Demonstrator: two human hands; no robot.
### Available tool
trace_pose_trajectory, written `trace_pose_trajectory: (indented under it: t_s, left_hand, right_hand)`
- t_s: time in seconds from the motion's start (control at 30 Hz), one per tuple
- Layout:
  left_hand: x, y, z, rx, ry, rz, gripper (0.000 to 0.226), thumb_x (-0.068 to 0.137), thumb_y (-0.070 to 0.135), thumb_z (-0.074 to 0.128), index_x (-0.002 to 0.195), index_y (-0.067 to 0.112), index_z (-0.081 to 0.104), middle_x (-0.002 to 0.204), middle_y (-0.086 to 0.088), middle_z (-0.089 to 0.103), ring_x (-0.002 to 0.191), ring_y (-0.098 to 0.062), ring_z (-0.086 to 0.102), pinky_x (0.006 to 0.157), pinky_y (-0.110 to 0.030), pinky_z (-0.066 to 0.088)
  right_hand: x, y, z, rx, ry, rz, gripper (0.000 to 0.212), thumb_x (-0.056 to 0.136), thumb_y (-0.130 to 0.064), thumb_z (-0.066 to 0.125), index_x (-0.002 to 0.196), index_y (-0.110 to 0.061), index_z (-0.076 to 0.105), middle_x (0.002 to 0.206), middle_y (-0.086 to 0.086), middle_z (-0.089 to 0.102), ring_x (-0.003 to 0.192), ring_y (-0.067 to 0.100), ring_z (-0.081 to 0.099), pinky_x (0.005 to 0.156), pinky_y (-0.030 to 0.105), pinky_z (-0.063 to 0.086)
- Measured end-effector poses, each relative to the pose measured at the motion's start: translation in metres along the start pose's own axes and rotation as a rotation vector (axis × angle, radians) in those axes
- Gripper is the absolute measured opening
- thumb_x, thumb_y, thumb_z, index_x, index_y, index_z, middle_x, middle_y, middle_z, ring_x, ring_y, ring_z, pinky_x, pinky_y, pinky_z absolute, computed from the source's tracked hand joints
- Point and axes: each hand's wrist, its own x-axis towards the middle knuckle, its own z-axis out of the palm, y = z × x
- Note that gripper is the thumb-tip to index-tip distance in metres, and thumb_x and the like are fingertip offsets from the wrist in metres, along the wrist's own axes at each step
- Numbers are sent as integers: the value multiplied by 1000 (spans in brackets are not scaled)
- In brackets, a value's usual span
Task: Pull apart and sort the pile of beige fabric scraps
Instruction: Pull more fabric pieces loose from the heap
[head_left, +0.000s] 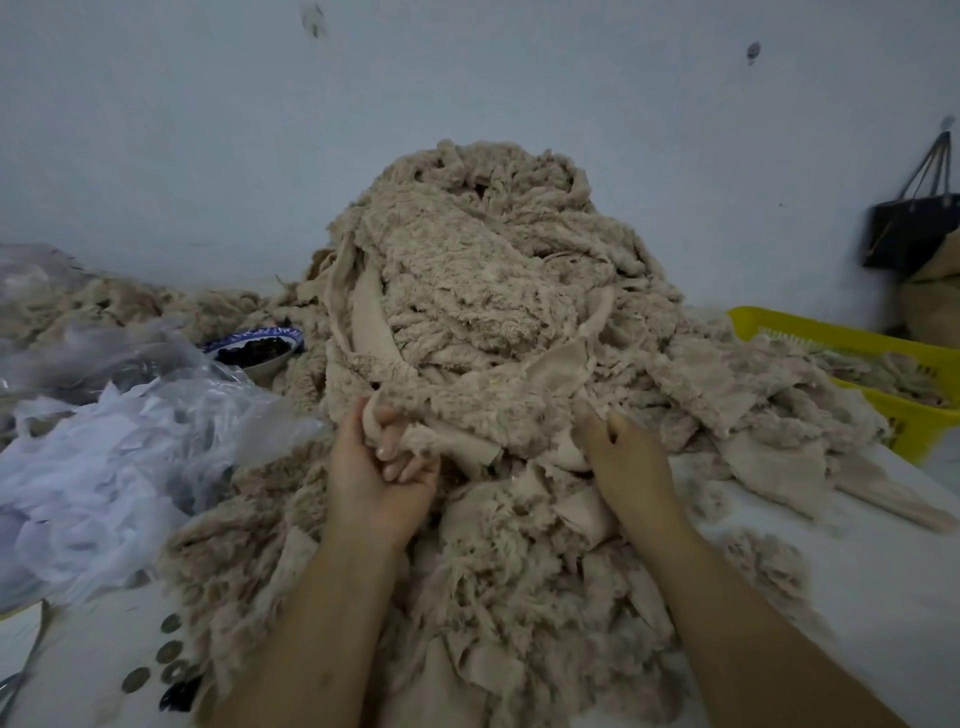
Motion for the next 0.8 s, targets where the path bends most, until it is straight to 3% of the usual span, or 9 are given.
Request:
trace_pose_trajectory:
  t_s: [0.07,0.17,0.27,0.33,0.47,0.53,0.67,0.73,0.8]
  left_hand:
    - [-3,-8,5,115,-8,-43,59,102,44,41,53,19,63,39,5,31,27,-9,22,31,-18,15]
    - [-7,-17,11,197,-91,-119,60,100,45,39,55,14,64,37,5,30,27,-9,21,32,-20,14]
    - [-10,-20,12,293,-176,-158,54,97,41,44,56,9,60,34,2,29,28,-10,19,39,-22,13]
    - [-15,-25,15,394,-234,-199,45,94,36,51,61,6,56,35,0,37,27,-7,22,35,-18,19]
    - [-26,-33,22,752,-371,-245,31,83,35,60,63,13,67,41,1,50,27,-2,30,34,-13,22]
    - [-28,-29,23,783,-318,-235,29,79,35,62,58,18,71,39,2,48,27,-3,32,33,-12,23]
    - [-15,-20,16,703,-53,-61,22,72,34,75,58,18,69,45,0,51,36,-11,47,39,-19,38]
    - [-5,-18,7,865,90,52,29,80,32,75,56,18,69,62,-8,63,56,-22,60,59,-31,48]
    - [1,-17,-1,1200,155,246,41,85,32,72,53,17,51,58,-7,49,55,-22,47,60,-37,37]
  right_hand:
    - [-10,-13,4,-105,-31,-97,47,103,-51,36,66,-23,41,66,0,50,64,20,51,59,35,41]
    - [-21,-30,9,-69,140,-294,51,95,-63,36,63,-23,36,64,-6,42,55,15,42,51,35,37]
    - [-24,-34,20,-148,52,-484,22,94,-50,53,97,-29,55,102,-11,48,88,12,54,71,33,47]
    - [-22,-29,27,-214,-87,-496,37,94,-38,61,127,-22,55,127,-5,47,113,16,48,84,27,37]
    - [-13,-18,23,-265,-6,-434,27,91,-11,62,118,-12,60,123,6,54,110,25,52,85,34,42]
    - [-6,-13,14,-172,26,-331,26,94,-6,56,119,-9,63,118,10,54,101,26,55,83,36,46]
    - [0,-10,4,68,140,-89,31,104,-14,44,132,-17,58,115,-4,45,83,-3,48,61,6,39]
    - [-1,-12,3,168,216,-76,28,105,-15,44,129,-21,58,113,-6,47,74,-17,50,55,2,39]
    - [-4,-15,1,222,286,-101,23,104,-18,45,121,-24,58,108,-7,48,73,-15,51,54,6,41]
